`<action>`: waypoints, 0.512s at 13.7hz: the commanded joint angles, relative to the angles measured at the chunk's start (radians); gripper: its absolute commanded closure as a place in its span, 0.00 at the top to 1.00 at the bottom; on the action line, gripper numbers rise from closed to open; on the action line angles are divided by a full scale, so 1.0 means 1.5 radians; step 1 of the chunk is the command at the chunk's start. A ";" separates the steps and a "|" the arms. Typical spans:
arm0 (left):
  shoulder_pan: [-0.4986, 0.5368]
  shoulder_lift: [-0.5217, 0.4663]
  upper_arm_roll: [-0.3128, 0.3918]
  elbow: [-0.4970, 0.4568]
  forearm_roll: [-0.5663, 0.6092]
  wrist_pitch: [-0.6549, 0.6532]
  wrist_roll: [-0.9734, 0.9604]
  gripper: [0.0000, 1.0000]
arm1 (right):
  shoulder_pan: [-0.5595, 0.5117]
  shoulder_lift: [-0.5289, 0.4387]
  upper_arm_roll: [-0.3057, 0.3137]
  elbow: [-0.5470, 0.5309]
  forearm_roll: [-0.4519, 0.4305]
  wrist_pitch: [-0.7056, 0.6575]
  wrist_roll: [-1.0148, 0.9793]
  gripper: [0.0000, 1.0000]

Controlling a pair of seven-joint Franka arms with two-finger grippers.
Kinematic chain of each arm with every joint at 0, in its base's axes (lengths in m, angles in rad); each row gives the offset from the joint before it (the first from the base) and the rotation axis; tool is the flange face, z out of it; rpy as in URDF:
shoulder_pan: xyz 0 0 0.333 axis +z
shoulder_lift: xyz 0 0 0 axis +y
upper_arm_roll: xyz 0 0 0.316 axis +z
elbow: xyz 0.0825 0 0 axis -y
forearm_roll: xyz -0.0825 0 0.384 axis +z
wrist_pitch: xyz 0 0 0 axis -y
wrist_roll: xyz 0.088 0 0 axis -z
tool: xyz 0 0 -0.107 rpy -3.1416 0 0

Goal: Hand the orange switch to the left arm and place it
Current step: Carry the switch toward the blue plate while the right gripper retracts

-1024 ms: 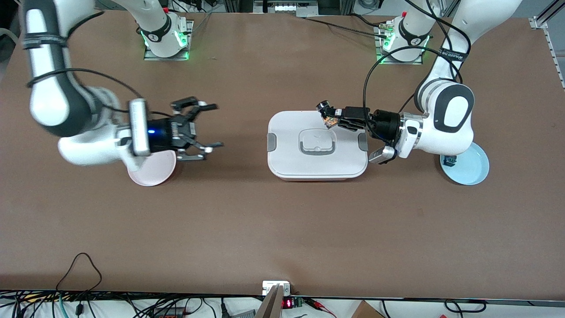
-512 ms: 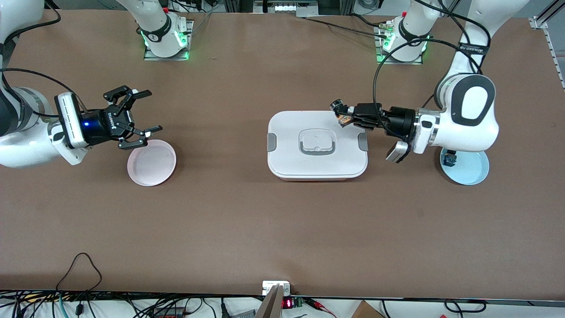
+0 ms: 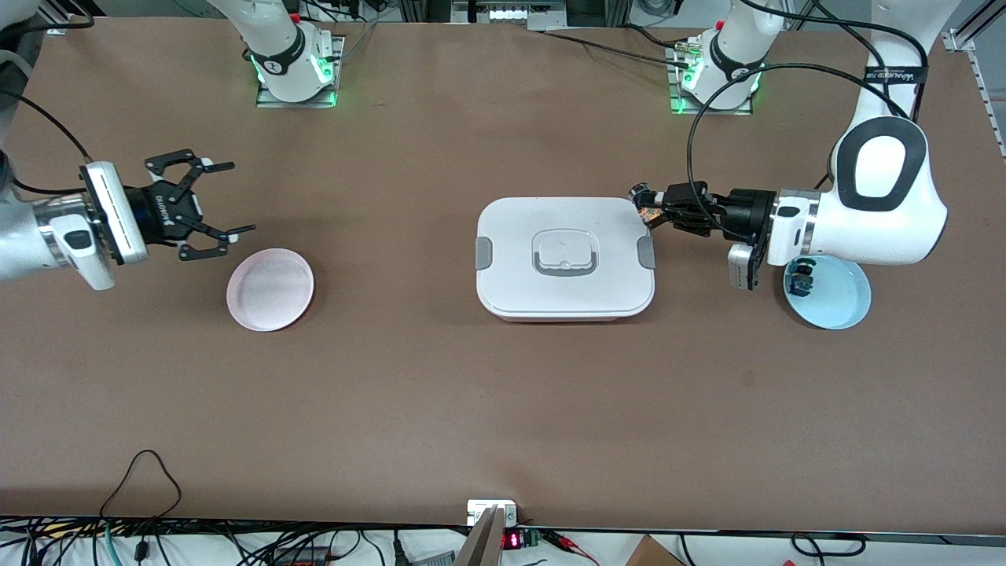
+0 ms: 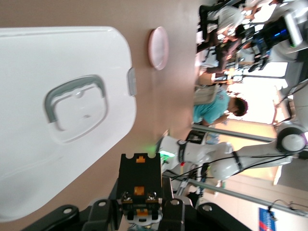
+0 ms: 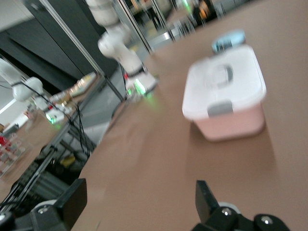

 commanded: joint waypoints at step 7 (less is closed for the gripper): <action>0.032 -0.042 0.036 0.037 0.266 -0.006 0.156 0.00 | 0.066 -0.083 0.010 0.110 -0.330 0.001 0.533 1.00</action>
